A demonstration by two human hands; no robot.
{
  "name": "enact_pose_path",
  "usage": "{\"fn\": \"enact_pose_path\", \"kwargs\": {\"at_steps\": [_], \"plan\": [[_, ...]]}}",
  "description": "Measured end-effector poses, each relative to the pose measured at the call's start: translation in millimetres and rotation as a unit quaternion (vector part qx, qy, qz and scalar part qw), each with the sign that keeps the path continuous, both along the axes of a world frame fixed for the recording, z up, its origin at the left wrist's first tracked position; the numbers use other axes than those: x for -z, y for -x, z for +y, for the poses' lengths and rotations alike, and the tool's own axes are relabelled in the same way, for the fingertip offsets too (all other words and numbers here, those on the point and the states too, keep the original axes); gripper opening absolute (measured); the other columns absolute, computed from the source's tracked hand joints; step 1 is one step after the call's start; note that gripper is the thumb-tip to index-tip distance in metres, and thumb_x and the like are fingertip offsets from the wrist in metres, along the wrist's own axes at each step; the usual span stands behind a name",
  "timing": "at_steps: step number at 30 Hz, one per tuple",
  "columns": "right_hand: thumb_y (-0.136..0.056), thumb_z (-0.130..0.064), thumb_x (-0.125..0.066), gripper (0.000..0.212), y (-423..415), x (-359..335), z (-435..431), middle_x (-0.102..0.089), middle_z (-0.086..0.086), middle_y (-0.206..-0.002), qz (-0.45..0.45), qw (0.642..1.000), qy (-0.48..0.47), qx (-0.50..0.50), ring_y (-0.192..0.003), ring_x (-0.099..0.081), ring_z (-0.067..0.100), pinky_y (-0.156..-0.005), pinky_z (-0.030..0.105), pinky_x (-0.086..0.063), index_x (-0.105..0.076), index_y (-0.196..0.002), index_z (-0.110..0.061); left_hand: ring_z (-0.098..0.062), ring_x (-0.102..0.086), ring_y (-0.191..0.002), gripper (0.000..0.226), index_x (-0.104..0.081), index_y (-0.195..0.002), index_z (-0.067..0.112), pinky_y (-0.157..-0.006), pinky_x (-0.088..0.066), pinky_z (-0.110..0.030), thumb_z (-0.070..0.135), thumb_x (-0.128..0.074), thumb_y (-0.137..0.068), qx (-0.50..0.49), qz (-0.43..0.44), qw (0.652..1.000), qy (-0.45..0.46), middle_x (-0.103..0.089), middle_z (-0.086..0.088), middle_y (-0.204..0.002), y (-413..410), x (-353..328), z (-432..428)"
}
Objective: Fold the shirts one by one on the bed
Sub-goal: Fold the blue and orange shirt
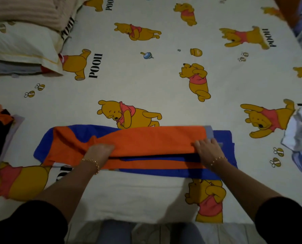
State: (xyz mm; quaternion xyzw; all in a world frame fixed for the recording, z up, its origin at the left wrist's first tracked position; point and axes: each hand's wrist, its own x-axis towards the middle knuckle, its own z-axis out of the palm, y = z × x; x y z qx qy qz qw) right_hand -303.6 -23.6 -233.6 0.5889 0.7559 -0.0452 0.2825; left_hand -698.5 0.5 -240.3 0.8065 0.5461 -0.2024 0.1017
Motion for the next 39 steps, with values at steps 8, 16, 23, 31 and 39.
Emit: {"fn": "enact_pose_path", "kwargs": {"at_steps": [8,16,23,31,39], "plan": [[-0.083,-0.049,-0.028,0.045,4.2,25.8,-51.6,-0.052,0.002,-0.114,0.117,0.986,0.081,0.085,-0.105,-0.048,0.023,-0.091,0.040,-0.037,-0.043,-0.115,-0.021,-0.012,-0.053,-0.077,0.026,-0.046,-0.081,0.026,-0.063,-0.042,-0.026,0.051,-0.054,-0.081,-0.057,-0.116,0.991,0.038,-0.055,0.010,-0.081,7.5,12.5,-30.8],[-0.098,-0.029,-0.041,0.036,14.8,27.7,11.6,-0.048,0.003,-0.132,0.198,0.968,-0.085,0.126,-0.121,-0.045,0.023,-0.093,0.039,-0.036,-0.045,-0.132,-0.017,-0.021,-0.051,-0.111,0.039,-0.052,-0.124,0.015,-0.093,-0.043,-0.037,0.035,-0.056,-0.091,-0.107,-0.200,0.967,-0.117,-0.055,-0.005,-0.121,-38.9,8.7,15.9],[-0.099,-0.032,-0.045,0.029,15.3,43.1,30.9,-0.060,-0.003,-0.122,0.161,0.980,-0.067,0.099,-0.114,-0.050,0.021,-0.091,0.036,-0.039,-0.063,-0.121,-0.024,-0.021,-0.052,-0.113,0.031,-0.062,-0.121,0.017,-0.096,-0.042,-0.037,0.028,-0.057,-0.093,-0.105,-0.219,0.966,-0.088,-0.063,-0.004,-0.119,-50.6,22.9,30.2],[-0.100,-0.022,-0.038,0.016,-9.4,39.7,23.9,-0.065,0.007,-0.085,0.292,0.945,-0.080,0.125,-0.075,-0.058,0.030,-0.071,0.037,-0.044,-0.053,-0.098,-0.017,-0.018,-0.057,-0.084,0.018,-0.058,-0.098,0.015,-0.071,-0.046,-0.029,0.022,-0.041,-0.099,-0.098,-0.245,0.961,-0.083,-0.062,-0.003,-0.089,-44.7,12.5,29.9],[-0.095,-0.026,-0.047,0.027,-5.2,55.0,39.5,-0.052,0.007,-0.121,0.172,0.965,-0.138,0.145,-0.115,-0.047,0.027,-0.102,0.048,-0.033,-0.051,-0.119,-0.013,-0.023,-0.053,-0.108,0.027,-0.057,-0.120,0.015,-0.095,-0.039,-0.041,0.022,-0.050,-0.095,-0.115,-0.129,0.973,-0.150,-0.059,-0.006,-0.115,-80.0,34.6,43.5]]}}
